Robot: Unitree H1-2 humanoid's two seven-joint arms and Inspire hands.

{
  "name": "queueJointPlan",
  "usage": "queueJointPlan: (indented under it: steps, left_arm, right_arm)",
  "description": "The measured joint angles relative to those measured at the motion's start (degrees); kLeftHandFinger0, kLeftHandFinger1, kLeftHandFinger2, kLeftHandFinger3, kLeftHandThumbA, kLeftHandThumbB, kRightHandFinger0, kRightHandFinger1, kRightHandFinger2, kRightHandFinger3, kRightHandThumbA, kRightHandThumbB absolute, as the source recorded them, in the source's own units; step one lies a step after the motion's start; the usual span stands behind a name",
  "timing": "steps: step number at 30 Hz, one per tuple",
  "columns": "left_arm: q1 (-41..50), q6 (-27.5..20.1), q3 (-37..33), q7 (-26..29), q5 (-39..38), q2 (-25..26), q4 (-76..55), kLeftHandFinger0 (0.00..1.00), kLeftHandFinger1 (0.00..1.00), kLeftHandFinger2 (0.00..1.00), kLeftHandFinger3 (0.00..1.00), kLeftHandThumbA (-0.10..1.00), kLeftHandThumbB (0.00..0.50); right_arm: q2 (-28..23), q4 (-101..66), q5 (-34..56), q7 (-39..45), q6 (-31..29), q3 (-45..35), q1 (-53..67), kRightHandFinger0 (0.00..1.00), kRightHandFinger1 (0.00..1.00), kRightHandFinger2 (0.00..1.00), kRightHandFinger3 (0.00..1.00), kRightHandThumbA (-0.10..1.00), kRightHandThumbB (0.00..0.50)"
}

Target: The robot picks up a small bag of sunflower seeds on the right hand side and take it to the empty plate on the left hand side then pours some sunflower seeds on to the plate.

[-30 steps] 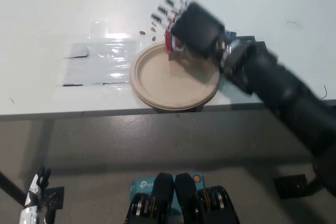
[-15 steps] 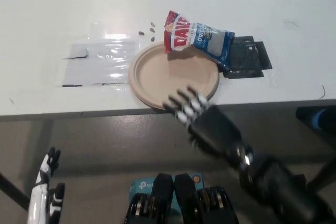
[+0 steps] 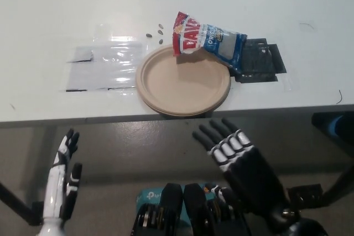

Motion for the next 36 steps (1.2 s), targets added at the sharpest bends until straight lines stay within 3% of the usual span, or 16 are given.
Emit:
queueJointPlan:
  steps: [2, 3, 4, 5, 7, 10, 14, 18, 23, 27, 33, 36]
  left_arm:
    - [-1.4, 0.23, -0.31, -0.26, -0.51, 0.03, 0.9, 1.0, 1.0, 1.0, 1.0, 1.0, 0.272]
    - [-1.99, 0.36, -0.45, -0.38, -0.7, 0.02, 1.18, 1.0, 1.0, 1.0, 1.0, 1.0, 0.261]
    - [-2.41, 0.43, -0.55, -0.55, -0.84, 0.01, 1.28, 1.0, 1.0, 1.0, 1.0, 1.0, 0.26]
    - [-2.59, 0.47, -0.63, -0.63, -0.98, 0.01, 1.34, 1.0, 1.0, 1.0, 1.0, 1.0, 0.249]
    - [-2.94, 0.56, -0.79, -0.93, -1.49, 0.04, 1.42, 1.0, 1.0, 1.0, 1.0, 1.0, 0.246]
    - [-2.81, 0.6, -0.95, -1.14, -2.04, 0.0, 1.8, 1.0, 1.0, 1.0, 1.0, 1.0, 0.279]
    - [-2.13, 0.65, -1.2, -1.56, -2.9, 0.0, 2.47, 1.0, 1.0, 1.0, 1.0, 1.0, 0.286]
    - [-0.72, 0.65, -1.48, -1.71, -3.72, 0.0, 2.76, 1.0, 1.0, 1.0, 1.0, 1.0, 0.259]
    - [1.69, 0.65, -2.05, -2.09, -4.76, 0.02, 2.82, 1.0, 1.0, 1.0, 1.0, 1.0, 0.275]
    - [4.11, 0.65, -2.62, -2.59, -5.65, 0.06, 2.82, 1.0, 1.0, 1.0, 1.0, 1.0, 0.25]
    - [6.48, 0.58, -3.53, -3.7, -7.07, 0.13, 2.82, 1.0, 1.0, 1.0, 1.0, 1.0, 0.274]
    - [6.88, 0.52, -3.66, -4.32, -7.9, 0.27, 2.8, 1.0, 1.0, 1.0, 1.0, 1.0, 0.252]
  right_arm:
    - [0.74, -3.57, 2.33, -0.45, -0.52, -2.17, 0.65, 1.0, 1.0, 1.0, 1.0, 1.0, 0.246]
    - [1.13, -4.46, 3.35, -0.58, -0.72, -3.01, 0.81, 1.0, 1.0, 1.0, 1.0, 1.0, 0.216]
    - [1.36, -4.73, 4.34, -0.66, -1.0, -3.7, 0.9, 1.0, 1.0, 1.0, 1.0, 1.0, 0.229]
    - [1.49, -4.67, 4.91, -0.66, -1.15, -4.09, 1.0, 1.0, 1.0, 1.0, 1.0, 1.0, 0.2]
    - [1.91, -3.65, 7.54, -0.66, -1.7, -5.34, 1.49, 1.0, 1.0, 1.0, 1.0, 1.0, 0.191]
    - [2.7, -0.47, 10.73, -0.48, -2.16, -7.11, 2.06, 1.0, 1.0, 1.0, 1.0, 1.0, 0.194]
    - [3.25, 4.72, 15.57, 0.17, -2.69, -9.07, 3.11, 1.0, 1.0, 1.0, 1.0, 1.0, 0.194]
    - [3.43, 8.35, 19.88, 1.03, -3.12, -10.7, 4.49, 1.0, 1.0, 1.0, 1.0, 1.0, 0.206]
    - [3.53, 11.55, 25.21, 2.46, -3.97, -12.04, 6.57, 1.0, 1.0, 1.0, 1.0, 1.0, 0.183]
    - [4.09, 13.32, 30.21, 4.07, -4.46, -12.92, 8.58, 1.0, 1.0, 1.0, 1.0, 1.0, 0.166]
    - [4.61, 14.46, 36.65, 6.66, -5.61, -13.69, 10.78, 1.0, 1.0, 1.0, 1.0, 1.0, 0.168]
    - [4.73, 14.55, 40.12, 8.32, -6.53, -14.16, 10.99, 1.0, 1.0, 1.0, 1.0, 1.0, 0.165]
